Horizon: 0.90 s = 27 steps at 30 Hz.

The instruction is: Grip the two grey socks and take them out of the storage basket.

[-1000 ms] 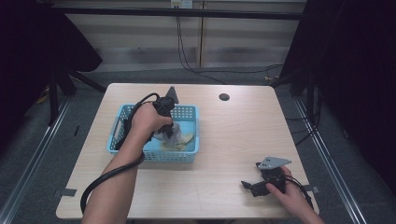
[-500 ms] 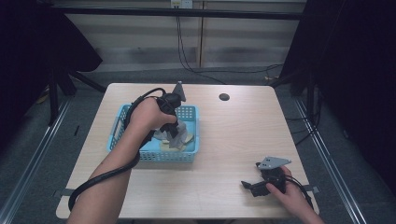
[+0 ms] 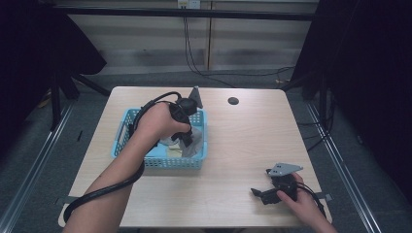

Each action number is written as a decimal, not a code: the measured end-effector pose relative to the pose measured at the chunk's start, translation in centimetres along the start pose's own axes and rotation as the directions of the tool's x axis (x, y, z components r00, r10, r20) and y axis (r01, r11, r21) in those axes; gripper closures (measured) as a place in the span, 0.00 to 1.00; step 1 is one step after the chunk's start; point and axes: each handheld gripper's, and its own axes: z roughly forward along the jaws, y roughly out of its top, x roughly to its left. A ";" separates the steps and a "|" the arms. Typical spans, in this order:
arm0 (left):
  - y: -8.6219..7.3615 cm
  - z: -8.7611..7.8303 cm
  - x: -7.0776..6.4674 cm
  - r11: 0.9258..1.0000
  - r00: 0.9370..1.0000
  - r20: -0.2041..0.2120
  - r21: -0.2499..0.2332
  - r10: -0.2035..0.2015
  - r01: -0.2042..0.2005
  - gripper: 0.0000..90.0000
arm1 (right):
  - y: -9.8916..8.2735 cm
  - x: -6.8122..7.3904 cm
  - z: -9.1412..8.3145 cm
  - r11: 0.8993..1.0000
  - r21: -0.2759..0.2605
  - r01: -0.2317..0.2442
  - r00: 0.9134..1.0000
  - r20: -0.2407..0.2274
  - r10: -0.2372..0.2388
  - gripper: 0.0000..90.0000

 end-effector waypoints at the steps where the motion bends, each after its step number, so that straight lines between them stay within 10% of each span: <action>1: 0.0 0.0 -0.3 1.000 1.000 0.000 0.002 0.010 -0.010 0.86 | 0.0 0.0 0.0 1.000 0.000 -0.001 1.000 0.000 0.001 0.05; 27: 2.7 3.1 -6.9 0.978 0.977 0.049 0.024 0.208 -0.209 0.85 | 0.0 0.0 0.0 1.000 -0.002 -0.002 1.000 0.000 0.002 0.05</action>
